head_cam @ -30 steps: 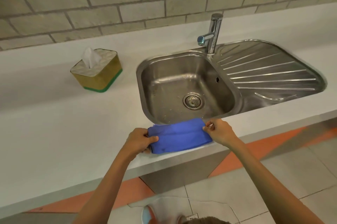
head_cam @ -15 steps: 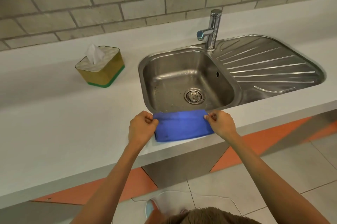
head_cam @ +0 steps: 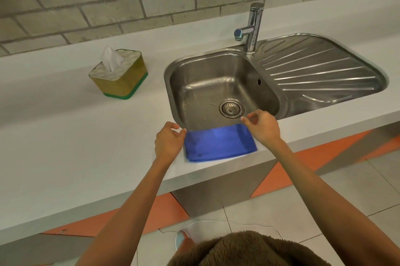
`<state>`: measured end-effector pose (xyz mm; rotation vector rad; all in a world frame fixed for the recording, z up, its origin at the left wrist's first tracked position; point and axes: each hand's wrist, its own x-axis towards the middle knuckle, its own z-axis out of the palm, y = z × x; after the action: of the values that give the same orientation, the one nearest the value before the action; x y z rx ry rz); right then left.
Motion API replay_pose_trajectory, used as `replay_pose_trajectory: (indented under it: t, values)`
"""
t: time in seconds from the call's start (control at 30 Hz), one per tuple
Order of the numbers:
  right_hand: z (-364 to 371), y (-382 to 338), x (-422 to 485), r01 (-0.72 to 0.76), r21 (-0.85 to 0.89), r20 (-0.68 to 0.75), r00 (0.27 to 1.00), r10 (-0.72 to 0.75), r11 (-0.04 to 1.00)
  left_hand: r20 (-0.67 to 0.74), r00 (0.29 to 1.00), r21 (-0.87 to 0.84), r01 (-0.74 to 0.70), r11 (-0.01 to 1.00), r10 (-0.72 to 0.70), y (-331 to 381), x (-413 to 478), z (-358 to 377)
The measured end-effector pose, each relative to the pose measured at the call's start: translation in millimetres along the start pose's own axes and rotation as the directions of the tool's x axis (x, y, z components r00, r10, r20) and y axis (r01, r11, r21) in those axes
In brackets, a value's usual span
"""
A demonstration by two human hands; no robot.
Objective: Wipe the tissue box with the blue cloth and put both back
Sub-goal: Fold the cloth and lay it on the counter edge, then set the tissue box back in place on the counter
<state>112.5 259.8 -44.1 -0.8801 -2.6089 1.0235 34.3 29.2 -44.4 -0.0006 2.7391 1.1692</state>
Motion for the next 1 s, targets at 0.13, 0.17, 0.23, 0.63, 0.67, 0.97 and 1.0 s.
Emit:
replay_pose_trajectory:
  t: [0.13, 0.17, 0.23, 0.63, 0.67, 0.97, 1.0]
  values:
    - [3.1, -22.3, 12.9, 0.019, 0.022, -0.006, 1.0, -0.019, 1.0, 0.016, 0.999, -0.16, 0.052, 0.986, -0.05, 9.5, 16.9, -12.6]
    - [5.1, -28.8, 17.0, 0.025, 0.032, -0.004, 1.0, -0.025, 0.999, 0.01, 0.998, -0.206, 0.061, 0.977, -0.06, 10.6, 21.1, -17.1]
    - [10.7, -43.1, 26.0, 0.048, 0.056, 0.011, 0.999, -0.049, 0.997, -0.018, 0.997, -0.275, 0.073, 0.959, -0.081, 11.4, 31.0, -27.8]
    - [85.1, -174.0, 92.9, 0.158, 0.266, 0.166, 0.964, -0.207, 0.951, 0.011, 0.953, -0.742, 0.21, 0.637, -0.302, -15.0, 117.5, -119.8]
    - [92.3, -184.1, 98.6, 0.151, 0.284, 0.174, 0.963, -0.206, 0.947, 0.035, 0.947, -0.768, 0.23, 0.598, -0.319, -17.0, 126.7, -126.1]
    - [156.6, -243.9, 141.2, 0.06, 0.349, 0.271, 0.949, -0.162, 0.935, 0.153, 0.928, -0.824, 0.309, 0.475, -0.338, -35.6, 187.4, -153.9]
    - [162.6, -248.2, 145.4, 0.038, 0.361, 0.283, 0.948, -0.149, 0.932, 0.179, 0.928, -0.827, 0.321, 0.461, -0.327, -35.7, 192.6, -156.0]
